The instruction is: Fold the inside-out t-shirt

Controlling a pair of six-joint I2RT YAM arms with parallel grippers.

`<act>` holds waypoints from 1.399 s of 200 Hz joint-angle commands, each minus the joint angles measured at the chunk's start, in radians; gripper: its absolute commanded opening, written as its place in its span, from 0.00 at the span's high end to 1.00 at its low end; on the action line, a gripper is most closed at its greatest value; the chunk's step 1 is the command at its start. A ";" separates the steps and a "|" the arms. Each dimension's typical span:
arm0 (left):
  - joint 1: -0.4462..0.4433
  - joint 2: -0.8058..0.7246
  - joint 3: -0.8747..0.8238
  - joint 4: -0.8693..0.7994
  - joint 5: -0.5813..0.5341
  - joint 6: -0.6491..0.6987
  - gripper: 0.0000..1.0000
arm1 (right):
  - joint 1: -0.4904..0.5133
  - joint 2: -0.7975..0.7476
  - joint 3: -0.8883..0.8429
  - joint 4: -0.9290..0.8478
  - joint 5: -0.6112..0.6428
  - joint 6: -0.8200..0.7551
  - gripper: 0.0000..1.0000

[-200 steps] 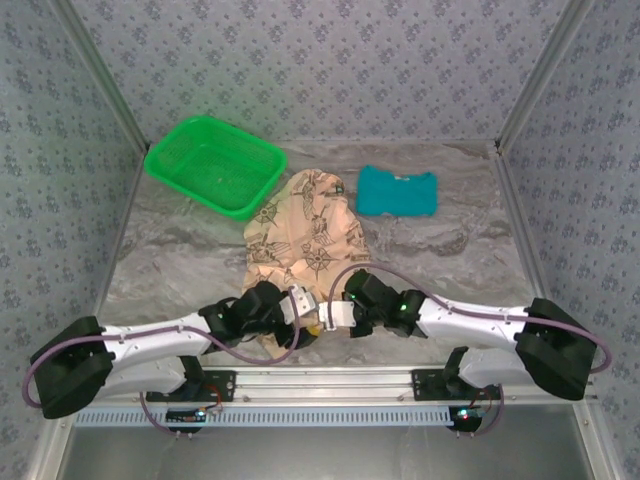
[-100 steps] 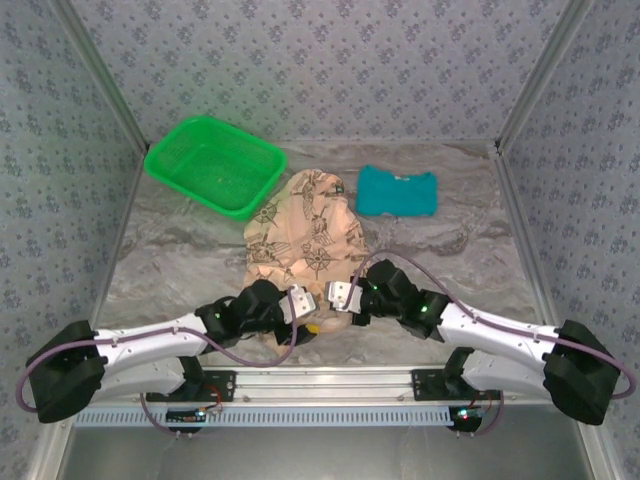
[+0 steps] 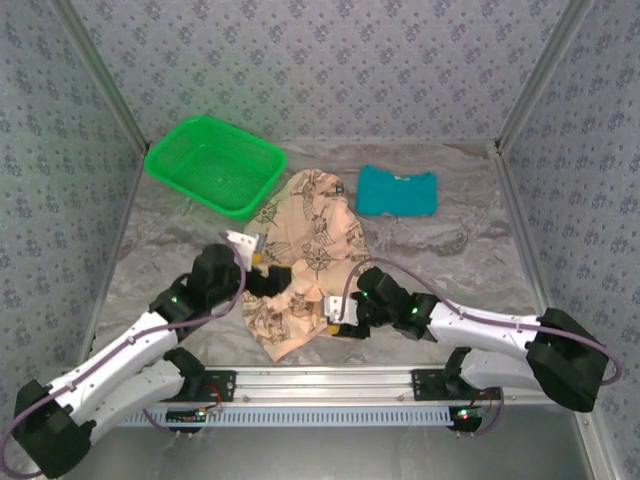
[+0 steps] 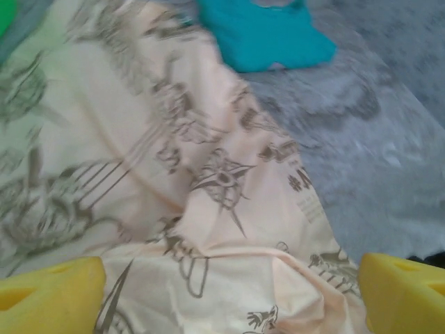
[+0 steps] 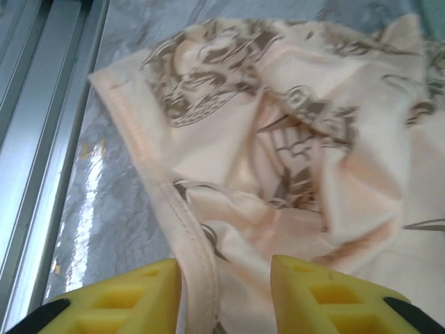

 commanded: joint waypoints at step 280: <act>-0.016 0.322 0.335 -0.318 0.367 0.006 1.00 | -0.432 0.498 0.826 -0.416 0.337 0.947 0.45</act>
